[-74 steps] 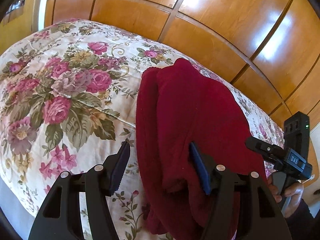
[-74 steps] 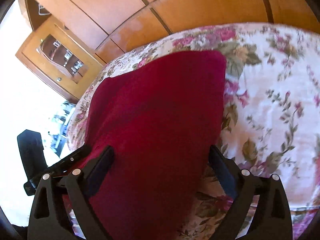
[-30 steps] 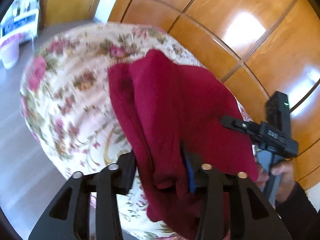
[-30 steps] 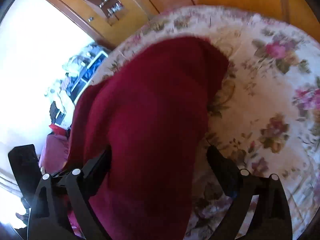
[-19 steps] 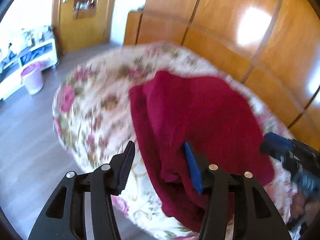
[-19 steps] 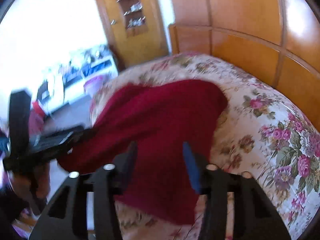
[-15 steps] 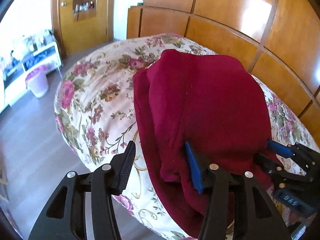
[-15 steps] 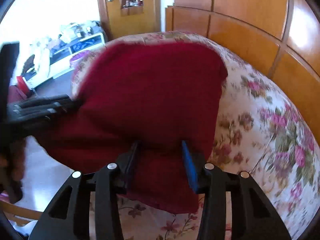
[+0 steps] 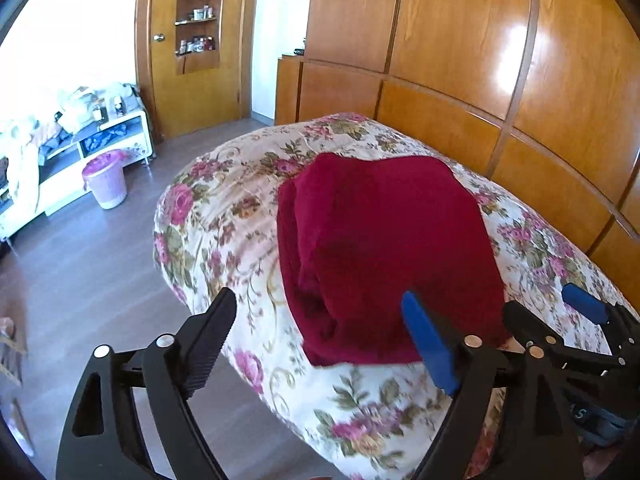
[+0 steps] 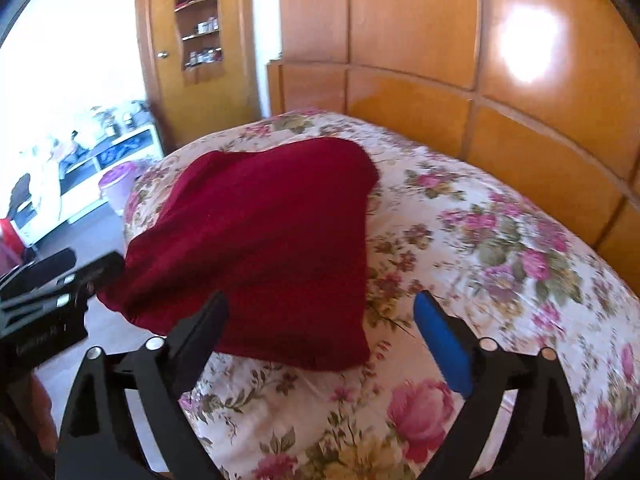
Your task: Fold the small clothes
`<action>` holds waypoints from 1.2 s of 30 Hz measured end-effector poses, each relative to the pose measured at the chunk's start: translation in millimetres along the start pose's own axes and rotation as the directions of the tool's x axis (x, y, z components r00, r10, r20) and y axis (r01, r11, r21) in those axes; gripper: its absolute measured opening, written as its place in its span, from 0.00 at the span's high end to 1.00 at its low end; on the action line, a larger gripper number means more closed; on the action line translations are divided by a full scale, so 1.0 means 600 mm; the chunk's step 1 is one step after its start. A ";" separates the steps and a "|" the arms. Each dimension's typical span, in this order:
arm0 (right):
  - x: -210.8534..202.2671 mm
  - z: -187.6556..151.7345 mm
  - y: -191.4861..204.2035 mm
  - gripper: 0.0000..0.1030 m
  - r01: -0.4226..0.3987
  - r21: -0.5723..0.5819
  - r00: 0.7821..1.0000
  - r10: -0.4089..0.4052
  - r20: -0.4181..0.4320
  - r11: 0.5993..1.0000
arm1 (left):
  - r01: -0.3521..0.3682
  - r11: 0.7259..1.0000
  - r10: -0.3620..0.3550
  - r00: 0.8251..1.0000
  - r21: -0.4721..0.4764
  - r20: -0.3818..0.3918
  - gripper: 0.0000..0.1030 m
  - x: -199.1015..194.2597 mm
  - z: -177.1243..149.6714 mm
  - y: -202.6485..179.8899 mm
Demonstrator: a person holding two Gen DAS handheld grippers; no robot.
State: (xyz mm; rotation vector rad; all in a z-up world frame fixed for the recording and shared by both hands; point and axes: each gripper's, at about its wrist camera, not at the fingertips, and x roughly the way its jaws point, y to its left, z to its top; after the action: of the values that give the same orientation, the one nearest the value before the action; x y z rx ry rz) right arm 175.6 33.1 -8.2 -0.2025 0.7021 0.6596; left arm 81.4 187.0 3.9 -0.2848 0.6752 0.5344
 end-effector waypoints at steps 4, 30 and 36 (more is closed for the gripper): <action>-0.012 -0.021 -0.001 0.03 0.024 -0.006 1.000 -0.024 0.000 1.000 | -0.020 1.000 0.020 1.000 0.006 0.004 0.13 -0.011 -0.022 -0.005; -0.016 -0.042 0.018 0.03 0.033 0.005 0.999 -0.033 0.009 0.999 | -0.083 0.996 0.083 0.997 -0.018 0.003 0.13 -0.021 -0.054 0.008; -0.014 -0.041 0.026 0.03 0.035 -0.008 0.999 -0.034 0.009 0.999 | -0.085 0.996 0.085 0.996 -0.018 0.003 0.13 -0.020 -0.056 0.011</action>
State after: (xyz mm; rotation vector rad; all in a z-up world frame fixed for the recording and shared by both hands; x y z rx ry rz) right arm 147.9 31.4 -20.4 -0.2187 0.6857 0.6302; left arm 52.6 174.0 -13.8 -0.2728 0.6818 0.6226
